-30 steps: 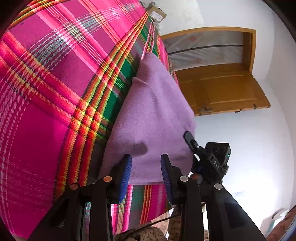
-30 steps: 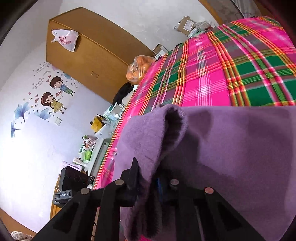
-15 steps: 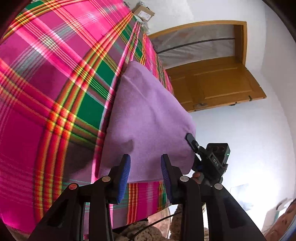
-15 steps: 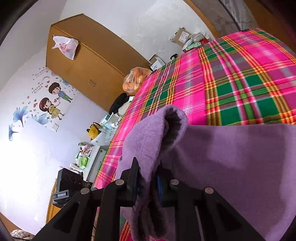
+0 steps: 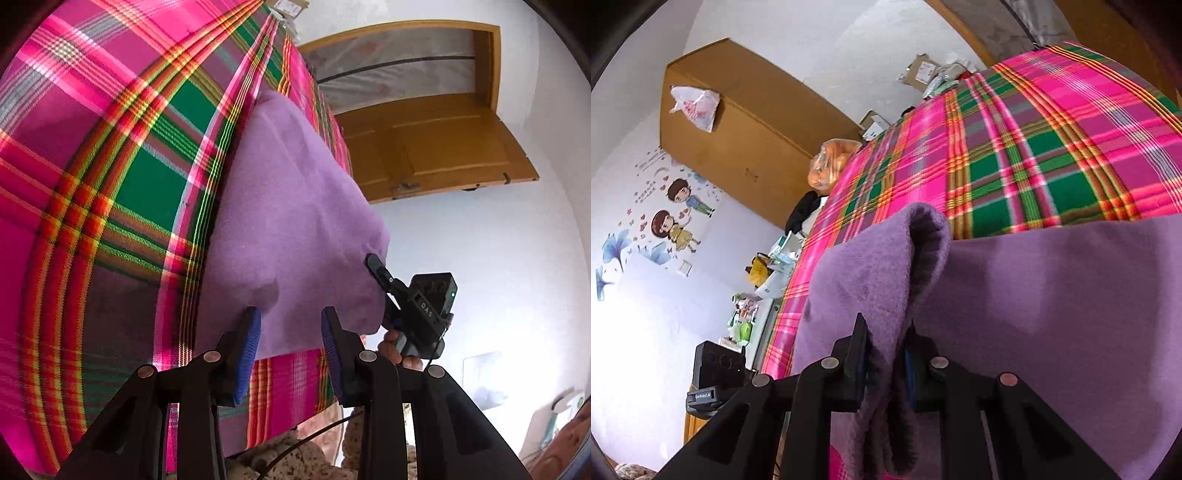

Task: Fold clothes
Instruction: 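Open both grippers and release the folded lilac garment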

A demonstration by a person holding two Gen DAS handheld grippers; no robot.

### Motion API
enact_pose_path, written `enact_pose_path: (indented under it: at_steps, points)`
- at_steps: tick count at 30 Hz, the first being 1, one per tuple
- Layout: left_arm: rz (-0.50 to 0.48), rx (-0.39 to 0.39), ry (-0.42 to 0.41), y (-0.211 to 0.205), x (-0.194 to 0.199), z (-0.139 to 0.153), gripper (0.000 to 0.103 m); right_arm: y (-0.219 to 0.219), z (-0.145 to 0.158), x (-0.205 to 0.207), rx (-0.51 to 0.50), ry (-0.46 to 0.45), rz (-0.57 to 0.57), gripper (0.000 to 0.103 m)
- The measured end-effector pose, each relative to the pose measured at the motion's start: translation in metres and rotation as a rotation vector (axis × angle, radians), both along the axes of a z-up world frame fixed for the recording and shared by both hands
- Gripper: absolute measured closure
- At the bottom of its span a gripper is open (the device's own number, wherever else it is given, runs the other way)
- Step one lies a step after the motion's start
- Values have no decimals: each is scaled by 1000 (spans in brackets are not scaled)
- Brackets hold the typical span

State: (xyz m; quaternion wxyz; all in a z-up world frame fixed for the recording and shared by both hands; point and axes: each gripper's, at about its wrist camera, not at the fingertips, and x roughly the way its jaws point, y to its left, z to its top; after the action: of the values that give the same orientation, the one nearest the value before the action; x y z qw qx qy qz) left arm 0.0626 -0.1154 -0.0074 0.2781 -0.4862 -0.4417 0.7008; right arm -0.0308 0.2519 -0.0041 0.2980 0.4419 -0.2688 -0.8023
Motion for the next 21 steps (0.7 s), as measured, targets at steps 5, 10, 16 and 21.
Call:
enact_pose_path:
  at_steps: [5, 10, 16, 21]
  points:
    - [-23, -4, -16, 10, -6, -2, 69, 1, -10, -3, 60, -11, -21, 85]
    - [-31, -5, -24, 14, -5, -3, 69, 3, -9, -3, 140, 4, -70, 77]
    - [-41, -52, 6, 20, -7, 8, 69, 7, 1, 0, 263, 53, -151, 74]
    - [-47, -77, 35, 24, -21, 14, 69, -18, 33, 2, 325, 217, -96, 74]
